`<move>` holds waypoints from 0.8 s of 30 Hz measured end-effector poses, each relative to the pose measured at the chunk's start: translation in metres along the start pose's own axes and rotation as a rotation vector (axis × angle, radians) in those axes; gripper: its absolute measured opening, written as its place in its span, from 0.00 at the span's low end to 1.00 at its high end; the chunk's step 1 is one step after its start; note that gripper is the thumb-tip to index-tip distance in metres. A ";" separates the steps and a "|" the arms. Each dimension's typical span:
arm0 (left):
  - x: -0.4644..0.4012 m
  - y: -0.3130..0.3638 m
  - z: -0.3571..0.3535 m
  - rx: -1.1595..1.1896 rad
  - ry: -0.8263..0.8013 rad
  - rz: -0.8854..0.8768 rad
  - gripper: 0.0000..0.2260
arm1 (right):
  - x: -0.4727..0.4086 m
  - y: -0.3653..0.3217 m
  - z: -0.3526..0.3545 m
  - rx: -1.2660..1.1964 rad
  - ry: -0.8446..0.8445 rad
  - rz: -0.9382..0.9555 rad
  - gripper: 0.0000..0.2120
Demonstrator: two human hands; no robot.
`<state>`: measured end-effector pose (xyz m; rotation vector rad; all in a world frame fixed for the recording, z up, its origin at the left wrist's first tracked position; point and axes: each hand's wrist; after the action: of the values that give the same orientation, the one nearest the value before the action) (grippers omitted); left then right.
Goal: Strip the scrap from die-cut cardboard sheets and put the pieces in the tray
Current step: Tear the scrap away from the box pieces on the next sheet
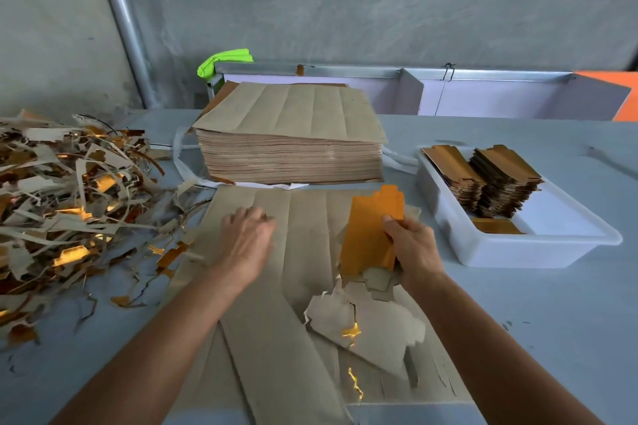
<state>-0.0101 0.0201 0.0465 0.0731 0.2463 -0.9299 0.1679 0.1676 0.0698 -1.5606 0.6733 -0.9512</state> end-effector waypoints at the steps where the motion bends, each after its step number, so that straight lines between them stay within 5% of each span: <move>1: 0.005 0.007 0.004 0.013 0.071 -0.032 0.12 | 0.000 0.000 -0.001 -0.030 -0.005 0.007 0.06; 4: 0.022 0.036 0.015 0.308 0.263 -0.053 0.21 | 0.000 0.001 -0.003 -0.112 -0.067 -0.001 0.05; 8: 0.028 0.067 0.023 1.009 -0.306 0.239 0.29 | 0.004 -0.001 -0.005 -0.189 -0.186 0.008 0.06; 10: 0.030 0.071 0.019 1.171 -0.401 0.302 0.28 | 0.004 -0.002 -0.005 -0.151 -0.164 0.053 0.06; 12: 0.033 0.073 0.016 1.060 -0.277 0.304 0.30 | 0.005 -0.004 -0.004 -0.088 -0.109 0.091 0.07; 16: 0.029 0.080 0.023 0.788 0.269 0.109 0.27 | 0.011 -0.004 -0.008 0.042 -0.070 0.124 0.10; 20: 0.024 0.091 0.033 0.951 -0.013 0.091 0.35 | 0.025 -0.006 -0.015 0.081 -0.240 0.133 0.22; 24: 0.024 0.087 0.024 1.024 -0.024 0.111 0.23 | 0.028 -0.009 -0.014 0.150 -0.292 0.085 0.25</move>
<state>0.0778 0.0493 0.0604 1.0060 -0.2766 -0.8659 0.1694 0.1388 0.0856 -1.4874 0.4481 -0.6765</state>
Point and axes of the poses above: each hand's wrist, its own x-axis away from the middle knuckle, its own z-axis out of the back of the hand, y = z × x, and after that the axes turned 3 degrees about -z, right-handed
